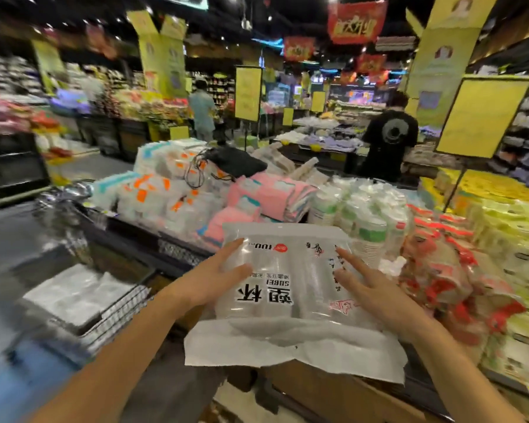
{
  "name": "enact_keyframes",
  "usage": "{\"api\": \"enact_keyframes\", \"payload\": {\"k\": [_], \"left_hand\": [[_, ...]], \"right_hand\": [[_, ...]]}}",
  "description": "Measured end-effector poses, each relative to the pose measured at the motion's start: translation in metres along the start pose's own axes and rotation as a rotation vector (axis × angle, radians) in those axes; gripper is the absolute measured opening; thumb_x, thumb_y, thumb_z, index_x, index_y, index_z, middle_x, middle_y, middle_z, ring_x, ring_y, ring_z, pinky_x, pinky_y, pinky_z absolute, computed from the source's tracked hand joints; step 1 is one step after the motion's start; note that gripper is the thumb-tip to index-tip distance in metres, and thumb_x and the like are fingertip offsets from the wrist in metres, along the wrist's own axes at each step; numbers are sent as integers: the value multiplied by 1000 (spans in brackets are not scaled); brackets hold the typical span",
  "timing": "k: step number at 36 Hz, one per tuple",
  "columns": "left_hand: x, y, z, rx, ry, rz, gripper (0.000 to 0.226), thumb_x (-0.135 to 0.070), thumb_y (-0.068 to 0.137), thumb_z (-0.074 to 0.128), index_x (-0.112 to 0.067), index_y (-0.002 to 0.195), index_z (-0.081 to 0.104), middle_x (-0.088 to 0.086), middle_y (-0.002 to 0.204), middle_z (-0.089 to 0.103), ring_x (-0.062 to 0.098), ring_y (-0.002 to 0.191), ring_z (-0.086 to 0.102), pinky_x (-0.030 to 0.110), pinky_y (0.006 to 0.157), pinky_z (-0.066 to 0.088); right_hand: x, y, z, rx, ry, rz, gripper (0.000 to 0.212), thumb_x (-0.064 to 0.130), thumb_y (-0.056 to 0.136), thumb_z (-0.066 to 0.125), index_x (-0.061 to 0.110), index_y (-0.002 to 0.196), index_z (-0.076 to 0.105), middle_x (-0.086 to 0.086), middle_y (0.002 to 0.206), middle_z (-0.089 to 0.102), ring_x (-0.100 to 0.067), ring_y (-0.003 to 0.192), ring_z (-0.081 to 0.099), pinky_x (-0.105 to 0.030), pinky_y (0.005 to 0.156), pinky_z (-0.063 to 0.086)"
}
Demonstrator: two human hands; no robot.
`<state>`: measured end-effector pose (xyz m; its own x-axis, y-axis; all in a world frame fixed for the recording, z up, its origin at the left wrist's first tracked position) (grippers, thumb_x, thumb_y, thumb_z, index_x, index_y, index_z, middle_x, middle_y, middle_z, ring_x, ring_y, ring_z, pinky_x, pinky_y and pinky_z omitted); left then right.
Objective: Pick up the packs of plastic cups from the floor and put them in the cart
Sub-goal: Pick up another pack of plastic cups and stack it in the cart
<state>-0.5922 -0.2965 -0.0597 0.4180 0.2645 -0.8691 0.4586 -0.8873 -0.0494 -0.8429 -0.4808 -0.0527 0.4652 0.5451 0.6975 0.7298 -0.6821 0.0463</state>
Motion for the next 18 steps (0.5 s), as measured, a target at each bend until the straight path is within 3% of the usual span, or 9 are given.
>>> {"api": "enact_keyframes", "payload": {"k": [2,4,6,9,11,14,16,17,18], "left_hand": [[18,-3,-27,-74,-13,-28,91,-75,70,62,-47,149,25,-17,149,33,4,129,40,26,108,36],[39,-6,-50,-111,-55,-61,109,-84,54,66,-47,148,26,-10,152,38,10,131,46,36,112,38],[58,-8,-72,-152,-95,-120,99,-73,65,71,-44,149,26,-11,147,43,13,125,54,37,106,45],[81,-9,-97,-229,-43,-178,72,-47,89,63,-40,150,24,-13,137,47,8,110,57,16,84,49],[98,-6,-113,-280,-47,-215,71,-49,89,61,-42,149,24,-10,137,50,1,100,61,13,74,51],[117,-3,-131,-360,-59,-275,64,-47,92,59,-46,146,25,-11,130,51,-9,87,58,7,63,49],[125,2,-141,-427,-63,-314,62,-44,93,59,-47,145,26,-10,132,51,-9,87,59,8,64,50],[128,5,-146,-459,-54,-328,62,-44,93,59,-48,145,27,-9,134,52,-7,89,60,9,65,51],[130,8,-151,-487,-51,-336,62,-45,93,59,-48,145,26,-9,135,51,-2,93,62,12,68,52]], "right_hand": [[14,31,24,44,6,-40,57,67,91,46,58,145,30,11,153,39,-16,136,44,-36,112,32],[28,60,49,104,-3,-71,55,66,91,44,60,144,29,8,142,54,-12,123,55,-32,100,37],[43,86,73,164,-10,-90,57,65,92,43,56,146,29,1,119,70,-9,103,61,-30,90,37],[60,122,105,255,15,-147,58,62,94,44,51,149,28,1,115,70,-12,103,62,-30,91,40],[68,149,125,298,24,-186,56,60,95,45,52,149,29,6,102,72,-11,95,65,-28,91,44],[83,189,151,357,18,-249,54,59,96,46,52,148,31,2,89,76,-16,85,69,-12,72,43],[94,214,164,394,24,-307,52,57,97,46,51,147,33,12,64,67,-6,60,62,-13,59,38],[99,225,170,414,34,-332,52,57,97,46,50,147,33,15,66,65,0,59,58,-13,61,38],[105,237,175,434,46,-358,53,58,97,46,51,147,32,15,85,69,3,70,59,-12,69,38]]}}
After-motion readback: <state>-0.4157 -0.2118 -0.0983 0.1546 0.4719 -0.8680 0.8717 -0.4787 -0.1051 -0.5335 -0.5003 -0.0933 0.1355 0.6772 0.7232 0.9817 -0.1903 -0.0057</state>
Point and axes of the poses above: each hand's wrist, its own y-axis towards the middle knuckle, its own z-axis out of the palm, x = y × z, the point moved 1 cm from there along y, towards the middle knuckle
